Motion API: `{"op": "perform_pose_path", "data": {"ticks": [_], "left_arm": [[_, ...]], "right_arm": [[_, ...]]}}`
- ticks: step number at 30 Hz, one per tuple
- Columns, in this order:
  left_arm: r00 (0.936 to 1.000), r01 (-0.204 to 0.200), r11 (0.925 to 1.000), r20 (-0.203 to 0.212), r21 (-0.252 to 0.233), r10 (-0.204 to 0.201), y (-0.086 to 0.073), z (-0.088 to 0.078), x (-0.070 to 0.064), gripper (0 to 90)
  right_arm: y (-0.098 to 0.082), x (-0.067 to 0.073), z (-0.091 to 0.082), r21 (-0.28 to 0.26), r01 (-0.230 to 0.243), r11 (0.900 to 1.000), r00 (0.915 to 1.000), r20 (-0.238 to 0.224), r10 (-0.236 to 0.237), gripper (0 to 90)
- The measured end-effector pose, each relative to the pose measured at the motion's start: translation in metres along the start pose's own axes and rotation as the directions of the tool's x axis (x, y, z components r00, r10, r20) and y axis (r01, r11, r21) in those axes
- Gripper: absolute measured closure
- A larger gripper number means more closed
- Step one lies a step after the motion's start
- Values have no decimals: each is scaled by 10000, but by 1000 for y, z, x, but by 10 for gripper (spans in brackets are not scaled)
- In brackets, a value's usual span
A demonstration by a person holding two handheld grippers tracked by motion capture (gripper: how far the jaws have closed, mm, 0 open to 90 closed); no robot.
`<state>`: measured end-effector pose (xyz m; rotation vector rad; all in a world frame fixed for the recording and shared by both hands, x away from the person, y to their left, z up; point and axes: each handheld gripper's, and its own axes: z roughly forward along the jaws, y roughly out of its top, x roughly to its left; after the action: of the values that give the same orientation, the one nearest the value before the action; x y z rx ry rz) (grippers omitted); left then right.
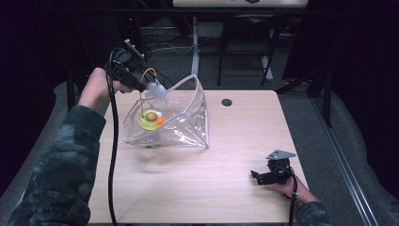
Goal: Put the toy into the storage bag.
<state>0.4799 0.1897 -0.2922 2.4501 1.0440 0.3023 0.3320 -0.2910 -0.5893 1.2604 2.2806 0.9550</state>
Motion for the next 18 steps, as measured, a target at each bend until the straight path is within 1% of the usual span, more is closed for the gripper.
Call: {"op": "perform_pose_path", "data": {"ticks": [3,7,8,10,12,13,14,15,18], "left_arm": [[10000,56,10000,75,2,-56,-1,10,1,878],[9993,103,9997,343,234,-111,-3,25,2,878],[9993,61,9994,367,326,-73,-4,28,3,878],[9987,216,9993,459,314,-230,-6,35,3,877],[9982,233,9990,543,382,-254,-8,40,2,877],[9983,155,9991,551,392,-177,-8,41,3,877],[9980,164,9989,596,444,-191,-9,44,3,877],[9979,223,9986,592,490,-252,-9,47,2,878],[9975,167,9981,678,587,-207,-10,52,3,877]], "right_arm": [[0,0,0,-8,-9,10000,10000,-10,9,0],[0,0,0,-21,0,10000,10000,-26,0,0],[0,0,0,-14,-6,10000,10000,-32,6,0],[0,0,0,-6,2,10000,10000,-24,-2,0],[0,0,0,-11,1,10000,10000,-29,-1,0],[0,0,0,-10,3,10000,10000,-29,-3,0],[0,0,0,-11,5,10000,10000,-36,-5,0],[0,0,0,-30,-10,10000,10000,-10,9,0],[0,0,0,35,48,10000,10000,69,-48,0]]}}
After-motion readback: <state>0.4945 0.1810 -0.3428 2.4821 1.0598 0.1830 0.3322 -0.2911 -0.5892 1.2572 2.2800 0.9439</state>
